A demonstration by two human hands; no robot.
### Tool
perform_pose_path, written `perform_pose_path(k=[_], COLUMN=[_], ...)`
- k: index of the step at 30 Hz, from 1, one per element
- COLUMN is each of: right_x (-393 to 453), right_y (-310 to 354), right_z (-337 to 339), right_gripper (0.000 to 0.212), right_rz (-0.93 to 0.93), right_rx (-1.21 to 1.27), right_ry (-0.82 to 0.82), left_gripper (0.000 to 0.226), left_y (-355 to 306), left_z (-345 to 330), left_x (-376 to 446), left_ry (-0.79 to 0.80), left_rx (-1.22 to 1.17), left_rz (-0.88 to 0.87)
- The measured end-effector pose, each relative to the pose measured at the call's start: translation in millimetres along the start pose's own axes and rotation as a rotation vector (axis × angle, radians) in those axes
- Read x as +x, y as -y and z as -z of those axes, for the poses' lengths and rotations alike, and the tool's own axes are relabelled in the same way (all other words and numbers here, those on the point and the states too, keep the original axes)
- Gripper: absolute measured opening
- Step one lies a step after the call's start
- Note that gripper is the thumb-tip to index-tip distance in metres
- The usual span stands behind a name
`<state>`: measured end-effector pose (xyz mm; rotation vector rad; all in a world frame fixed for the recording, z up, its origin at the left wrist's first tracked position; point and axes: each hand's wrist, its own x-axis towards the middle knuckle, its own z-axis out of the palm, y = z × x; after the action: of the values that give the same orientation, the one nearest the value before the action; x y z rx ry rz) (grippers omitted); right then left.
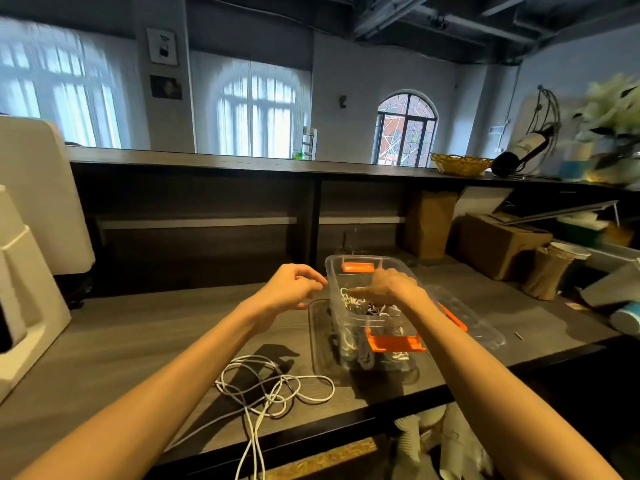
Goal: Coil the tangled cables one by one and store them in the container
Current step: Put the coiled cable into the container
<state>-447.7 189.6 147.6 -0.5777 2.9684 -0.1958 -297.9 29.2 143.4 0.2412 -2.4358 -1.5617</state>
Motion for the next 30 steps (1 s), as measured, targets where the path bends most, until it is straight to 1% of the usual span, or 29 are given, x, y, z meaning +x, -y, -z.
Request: perform_pose_path(k=[5,7,9,11,13,16,18,20,23,25,27,28,30], right_x=[-20.5,-38.9,-59.1,-80.9,-102.3,-123.0,-128.8,-132.7,-133.7,-130.3,-122.4,-114.1,-100.3], right_y=[8.7,18.4,29.9,42.9,55.9,74.3,84.2,97.5,113.7,121.5,129.1,134.8,139.8], right_z=[26.6,37.9,44.5,45.0,38.1,15.9,-4.6,-30.8,-72.5,-93.3,-105.3,-110.6,-117.4], right_gripper=[0.064,0.057,0.047,0.039,0.036,0.032,0.031,0.03,0.041,0.048,0.051,0.052,0.047], right_rz=[0.067,0.126,0.21,0.307,0.388,0.451,0.454,0.428,0.394,0.413,0.443,0.476,0.568], right_rx=[0.07,0.1,0.143,0.208,0.22,0.181,0.197,0.225,0.222,0.23,0.234,0.212,0.178], right_ry=[-0.226,-0.308,-0.342,-0.297,-0.225,-0.048,0.113,0.236,0.332,0.35,0.311,0.257,0.129], left_gripper=[0.017,0.016,0.015,0.015,0.015,0.016,0.017,0.023,0.032,0.041,0.05,0.048,0.032], left_y=[-16.1,-24.1,-26.8,-23.1,-12.7,13.1,34.5,60.0,95.3,114.2,130.1,138.3,149.1], left_z=[13.1,20.2,26.7,32.1,36.7,45.9,52.6,62.9,72.9,76.1,77.7,79.8,81.0], left_x=[-11.3,-21.5,-34.2,-46.6,-60.9,-81.9,-91.0,-101.4,-114.4,-120.0,-118.9,-116.2,-109.2], left_ry=[0.008,0.01,0.009,0.004,-0.008,-0.013,-0.022,-0.035,-0.043,-0.025,-0.025,-0.049,-0.158], left_rx=[0.034,0.04,0.043,0.057,0.072,0.102,0.151,0.218,0.304,0.394,0.472,0.477,0.441], left_rz=[-0.031,-0.054,-0.064,-0.056,-0.016,0.056,0.088,0.126,0.148,0.131,0.1,0.093,0.07])
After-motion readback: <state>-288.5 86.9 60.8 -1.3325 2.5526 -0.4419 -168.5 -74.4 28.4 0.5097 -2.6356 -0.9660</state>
